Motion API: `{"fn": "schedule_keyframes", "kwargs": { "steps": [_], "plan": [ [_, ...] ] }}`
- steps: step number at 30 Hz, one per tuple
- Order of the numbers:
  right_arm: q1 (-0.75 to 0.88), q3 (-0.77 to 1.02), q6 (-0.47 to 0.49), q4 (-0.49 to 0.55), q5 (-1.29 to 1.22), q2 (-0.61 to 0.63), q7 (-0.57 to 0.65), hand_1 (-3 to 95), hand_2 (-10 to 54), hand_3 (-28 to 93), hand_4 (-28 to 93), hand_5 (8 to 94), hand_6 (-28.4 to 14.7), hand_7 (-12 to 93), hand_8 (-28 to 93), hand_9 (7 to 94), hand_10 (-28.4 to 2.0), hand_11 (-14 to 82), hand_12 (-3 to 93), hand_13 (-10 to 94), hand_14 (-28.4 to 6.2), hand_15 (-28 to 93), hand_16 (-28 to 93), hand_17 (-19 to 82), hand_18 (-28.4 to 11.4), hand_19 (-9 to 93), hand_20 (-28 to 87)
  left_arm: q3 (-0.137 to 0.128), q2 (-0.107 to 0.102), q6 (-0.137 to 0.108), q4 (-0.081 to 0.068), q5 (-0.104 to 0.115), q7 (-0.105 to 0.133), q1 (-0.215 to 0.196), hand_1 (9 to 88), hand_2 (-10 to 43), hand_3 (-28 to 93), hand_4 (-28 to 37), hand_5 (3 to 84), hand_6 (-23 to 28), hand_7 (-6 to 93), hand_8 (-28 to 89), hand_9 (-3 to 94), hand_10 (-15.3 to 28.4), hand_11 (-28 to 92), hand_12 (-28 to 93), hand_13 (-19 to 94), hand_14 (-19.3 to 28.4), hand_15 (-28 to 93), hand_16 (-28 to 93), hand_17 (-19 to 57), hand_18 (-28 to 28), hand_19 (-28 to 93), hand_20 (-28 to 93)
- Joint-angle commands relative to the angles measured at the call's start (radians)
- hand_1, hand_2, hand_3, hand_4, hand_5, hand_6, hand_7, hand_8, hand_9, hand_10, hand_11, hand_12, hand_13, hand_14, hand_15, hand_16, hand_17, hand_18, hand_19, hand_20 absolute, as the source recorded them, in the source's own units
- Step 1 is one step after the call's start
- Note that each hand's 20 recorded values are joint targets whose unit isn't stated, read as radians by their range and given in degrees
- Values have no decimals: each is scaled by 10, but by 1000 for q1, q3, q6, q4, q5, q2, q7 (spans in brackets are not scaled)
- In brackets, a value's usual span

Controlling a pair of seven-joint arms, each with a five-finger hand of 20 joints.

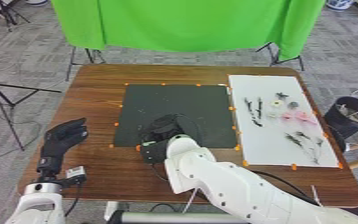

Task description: Arrange flowers

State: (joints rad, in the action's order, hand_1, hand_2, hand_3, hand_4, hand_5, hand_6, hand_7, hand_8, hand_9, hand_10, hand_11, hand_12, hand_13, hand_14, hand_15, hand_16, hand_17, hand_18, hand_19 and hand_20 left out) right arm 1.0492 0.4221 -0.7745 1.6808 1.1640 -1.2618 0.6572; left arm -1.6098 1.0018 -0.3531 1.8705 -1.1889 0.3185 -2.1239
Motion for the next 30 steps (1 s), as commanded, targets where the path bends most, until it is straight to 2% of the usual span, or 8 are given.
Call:
{"fn": "schedule_keyframes", "kwargs": {
  "steps": [1,5,8,9,11,15,20,30],
  "plan": [
    [5,0,-24,9,-13,-4,-18,616,-95,635,-17,683,-60,496,71,905,-145,199,354,937,-37,413,185,759,-57,668,407,7,11,18,-7,2,-7,3,426,-95,679,-178,515,19,189,-89,492,127,266,122,419,157,278,-7,127,125,159,232],
    [-1,-25,8,5,75,19,-62,598,-95,640,-13,680,-57,493,85,901,-143,192,363,937,-37,410,187,757,-61,670,407,1,14,20,-8,1,-8,3,425,-95,680,-178,514,20,189,-89,492,127,266,122,419,157,278,-8,127,124,157,231],
    [-12,-60,32,6,161,45,-84,547,-95,630,-14,679,-59,475,107,861,-153,290,287,937,-41,395,204,752,-66,667,411,-1,16,20,-9,4,-4,1,426,-95,679,-180,514,20,189,-88,491,125,267,123,419,156,278,-8,127,124,157,231],
    [-12,-66,68,8,190,54,-83,495,-92,636,-21,674,-62,462,119,843,-160,337,232,937,-44,389,209,750,-71,666,411,-4,17,18,-7,5,-4,-4,427,-95,677,-181,514,20,189,-88,491,125,267,123,419,155,279,-8,127,124,157,231],
    [-17,-81,136,20,230,78,-90,379,-35,667,-37,681,-58,409,118,826,-164,352,200,937,-57,368,216,744,-83,666,403,-5,19,21,-8,6,-3,-4,428,-95,675,-180,512,18,190,-88,491,124,267,123,419,154,279,-8,126,125,158,231],
    [-12,-98,243,34,316,100,-100,289,18,680,-45,677,-54,342,-89,819,-171,271,193,937,-66,371,222,740,-90,685,383,-6,22,27,-10,4,-3,-4,432,-95,664,-171,508,16,191,-88,490,122,264,122,420,152,276,-9,127,124,157,230],
    [-9,-103,342,47,397,111,-111,259,26,667,-47,654,-53,256,-72,793,-176,191,171,937,-62,419,214,740,-90,728,366,0,19,25,-11,4,-6,4,442,-95,644,-156,501,15,189,-88,484,116,264,120,418,151,271,-11,127,123,151,227],
    [-6,-88,361,49,375,110,-135,237,27,655,-50,610,-55,193,-53,715,-185,132,143,937,-57,451,209,735,-91,771,342,-1,22,30,-12,3,-5,3,453,-95,622,-124,494,14,187,-87,476,115,265,116,415,149,264,-10,127,123,148,228]
  ]
}}
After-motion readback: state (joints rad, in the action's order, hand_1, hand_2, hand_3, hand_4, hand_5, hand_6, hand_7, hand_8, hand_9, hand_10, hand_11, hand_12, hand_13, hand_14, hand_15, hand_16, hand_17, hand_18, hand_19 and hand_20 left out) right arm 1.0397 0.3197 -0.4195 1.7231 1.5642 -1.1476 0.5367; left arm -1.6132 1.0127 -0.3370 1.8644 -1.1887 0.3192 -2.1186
